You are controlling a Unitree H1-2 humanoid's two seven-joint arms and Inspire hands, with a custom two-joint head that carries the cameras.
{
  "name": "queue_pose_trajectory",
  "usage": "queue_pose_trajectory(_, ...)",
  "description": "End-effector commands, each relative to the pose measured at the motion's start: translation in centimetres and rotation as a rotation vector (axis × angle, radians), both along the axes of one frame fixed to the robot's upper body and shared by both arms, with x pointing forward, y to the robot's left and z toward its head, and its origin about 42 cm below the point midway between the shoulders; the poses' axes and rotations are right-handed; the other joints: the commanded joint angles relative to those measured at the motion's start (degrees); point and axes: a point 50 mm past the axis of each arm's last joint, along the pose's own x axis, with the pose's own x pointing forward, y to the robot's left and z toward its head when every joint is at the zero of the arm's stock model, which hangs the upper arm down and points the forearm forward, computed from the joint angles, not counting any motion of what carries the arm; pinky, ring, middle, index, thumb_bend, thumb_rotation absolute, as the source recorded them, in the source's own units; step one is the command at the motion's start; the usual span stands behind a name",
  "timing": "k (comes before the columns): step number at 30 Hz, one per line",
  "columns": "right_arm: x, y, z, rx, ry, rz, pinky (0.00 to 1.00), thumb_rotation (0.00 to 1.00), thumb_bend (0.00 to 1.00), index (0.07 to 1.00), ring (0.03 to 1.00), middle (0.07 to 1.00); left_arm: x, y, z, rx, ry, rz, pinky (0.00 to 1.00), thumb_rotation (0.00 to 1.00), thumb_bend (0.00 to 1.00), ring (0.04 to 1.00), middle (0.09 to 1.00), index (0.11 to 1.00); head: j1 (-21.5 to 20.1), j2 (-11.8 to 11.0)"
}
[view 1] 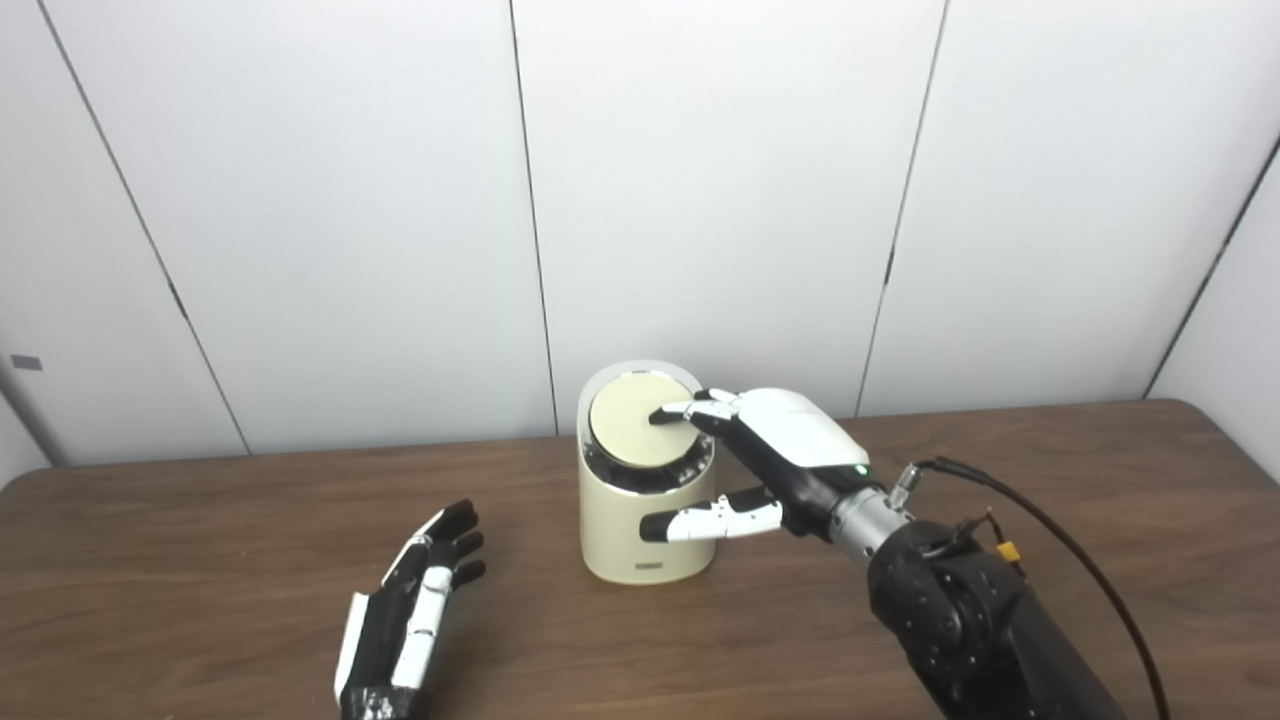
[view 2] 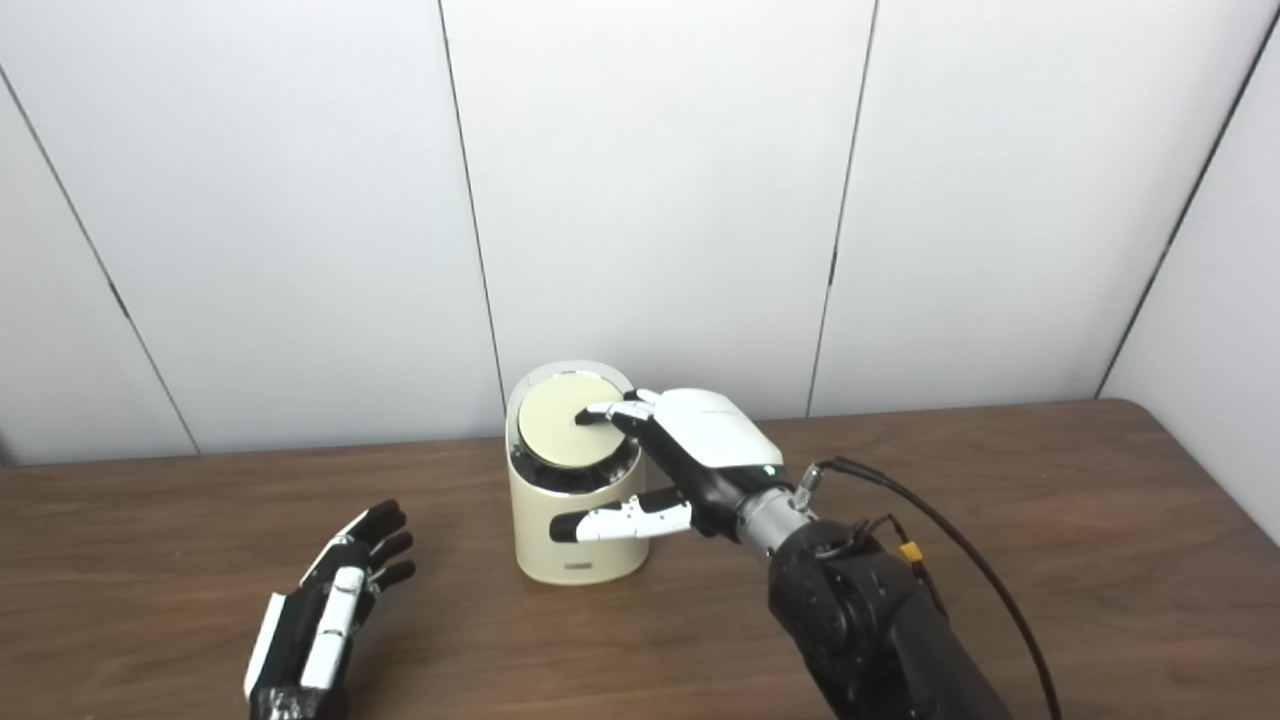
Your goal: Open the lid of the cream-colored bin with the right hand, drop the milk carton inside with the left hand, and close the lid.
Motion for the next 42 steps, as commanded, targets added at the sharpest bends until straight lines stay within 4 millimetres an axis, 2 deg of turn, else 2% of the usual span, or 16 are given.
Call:
queue_pose_trajectory(1,-0.3,-0.1,0.0,-0.077,-0.025,0.019,0.94,0.81,0.81,0.823,0.922,0.854,0.4,-0.3,2.0,-0.005,-0.072,-0.001,0.79,0.8,0.57,0.843,0.863,0.867,0.0,0.0)
queue_pose_trajectory(4,-0.5,0.2,-0.7,-0.19,-0.06,0.027,0.93,0.82,0.82,0.818,0.914,0.85,0.4,-0.2,2.1,-0.003,-0.071,-0.001,0.8,0.8,0.58,0.846,0.865,0.871,-0.2,0.4)
queue_pose_trajectory(7,-0.6,0.5,-1.5,-0.319,-0.091,0.02,0.99,0.81,0.82,0.829,0.941,0.863,0.4,-0.2,2.2,0.001,-0.073,-0.003,0.8,0.8,0.58,0.848,0.866,0.873,-0.2,0.6)
queue_pose_trajectory(13,-0.3,0.8,-2.6,-0.51,-0.115,0.002,1.0,0.78,0.8,0.834,0.963,0.881,0.4,-0.2,2.4,0.003,-0.07,-0.008,0.8,0.8,0.6,0.849,0.87,0.873,-0.5,1.0)
queue_pose_trajectory(26,1.5,0.5,-4.9,-0.491,0.026,-0.039,1.0,0.79,0.83,0.834,0.954,0.878,0.1,-0.2,2.7,-0.001,-0.081,-0.014,0.79,0.79,0.61,0.844,0.864,0.864,0.4,1.8)
queue_pose_trajectory(34,1.4,0.6,-5.4,-0.479,0.056,-0.038,1.0,0.8,0.84,0.836,0.952,0.876,0.1,0.1,2.7,-0.002,-0.076,-0.007,0.78,0.79,0.61,0.837,0.861,0.86,0.5,1.9)
queue_pose_trajectory(42,1.0,0.6,-5.1,-0.454,0.05,-0.029,1.0,0.77,0.82,0.834,0.943,0.87,0.0,0.1,2.7,-0.001,-0.072,-0.012,0.78,0.79,0.6,0.841,0.863,0.864,0.7,2.1)
